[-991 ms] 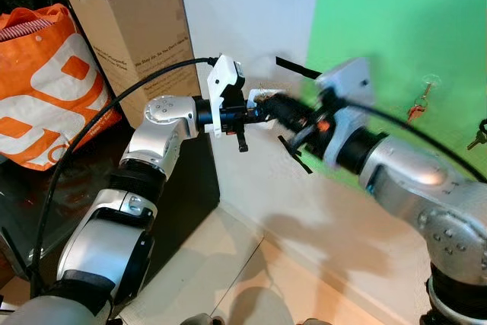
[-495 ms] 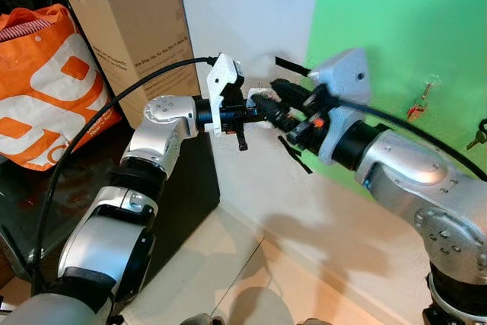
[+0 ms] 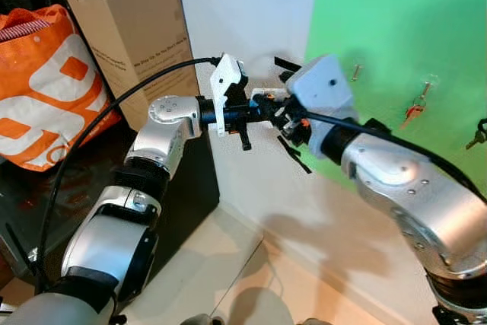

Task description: Hang keys on a hook

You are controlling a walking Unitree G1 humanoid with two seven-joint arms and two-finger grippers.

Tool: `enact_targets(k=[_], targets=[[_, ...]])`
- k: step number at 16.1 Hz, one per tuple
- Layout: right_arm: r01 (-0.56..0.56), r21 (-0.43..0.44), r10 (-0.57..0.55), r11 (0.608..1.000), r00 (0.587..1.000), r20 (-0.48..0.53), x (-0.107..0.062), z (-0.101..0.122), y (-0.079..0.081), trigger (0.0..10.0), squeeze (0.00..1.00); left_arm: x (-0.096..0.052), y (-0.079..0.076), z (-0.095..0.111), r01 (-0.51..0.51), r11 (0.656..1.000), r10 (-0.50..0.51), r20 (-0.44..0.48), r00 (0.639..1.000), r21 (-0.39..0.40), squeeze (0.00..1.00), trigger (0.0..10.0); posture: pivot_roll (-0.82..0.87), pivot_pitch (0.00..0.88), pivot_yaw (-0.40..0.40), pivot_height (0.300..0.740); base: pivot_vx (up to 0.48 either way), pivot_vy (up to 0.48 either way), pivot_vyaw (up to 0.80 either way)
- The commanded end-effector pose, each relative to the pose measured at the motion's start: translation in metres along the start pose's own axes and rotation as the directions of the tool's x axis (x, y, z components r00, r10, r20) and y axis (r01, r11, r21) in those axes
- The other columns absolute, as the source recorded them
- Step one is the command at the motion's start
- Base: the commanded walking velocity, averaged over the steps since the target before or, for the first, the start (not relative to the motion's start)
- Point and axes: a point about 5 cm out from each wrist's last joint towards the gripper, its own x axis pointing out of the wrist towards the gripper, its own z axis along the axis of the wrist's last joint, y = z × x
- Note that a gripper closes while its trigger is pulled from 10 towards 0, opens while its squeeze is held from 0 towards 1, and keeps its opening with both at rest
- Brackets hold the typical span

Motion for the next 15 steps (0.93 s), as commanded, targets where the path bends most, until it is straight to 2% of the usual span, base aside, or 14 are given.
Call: enact_targets(k=[1,4,6,7,9,15], targets=[[0.008,-0.024,-0.007,1.000,1.000,0.016,0.0028,0.0039,-0.0003,10.0,0.00,-0.0014,0.0031,0.0085,0.003,1.000,-0.003,0.013,1.000,0.017,0.00,0.0,-0.19,0.000,0.093,0.740,0.000,0.000,0.00],[0.027,-0.033,-0.027,0.999,1.000,0.005,0.0043,-0.0003,-0.0032,10.0,0.00,-0.0026,0.0026,0.0099,0.017,1.000,-0.017,0.023,1.000,0.013,0.00,0.0,-0.19,0.000,0.091,0.740,0.000,0.000,0.00],[0.037,-0.023,-0.037,0.999,0.999,-0.002,0.0046,-0.0027,-0.0053,6.1,0.00,-0.0024,0.0016,0.0111,0.034,0.999,-0.035,0.031,0.999,0.010,0.00,0.0,-0.19,0.000,0.091,0.740,0.000,0.000,0.00],[0.038,-0.013,-0.038,0.999,0.999,-0.004,0.0046,-0.0037,-0.0059,2.7,0.00,-0.0021,0.0012,0.0117,0.041,0.999,-0.041,0.036,0.998,0.008,0.00,0.0,-0.19,0.000,0.090,0.740,0.000,0.000,0.00],[0.043,-0.005,-0.043,0.999,0.999,-0.004,0.0049,-0.0047,-0.0074,0.0,0.00,-0.0022,0.0008,0.0119,0.049,0.999,-0.049,0.038,0.998,0.007,0.00,0.0,-0.19,0.000,0.091,0.740,0.000,0.000,0.00],[0.035,0.008,-0.035,0.999,0.999,0.009,0.0044,-0.0045,-0.0067,0.0,0.00,-0.0021,0.0010,0.0124,0.048,0.999,-0.048,0.039,0.998,0.012,0.00,0.0,-0.19,0.000,0.090,0.740,0.000,0.000,0.00]])
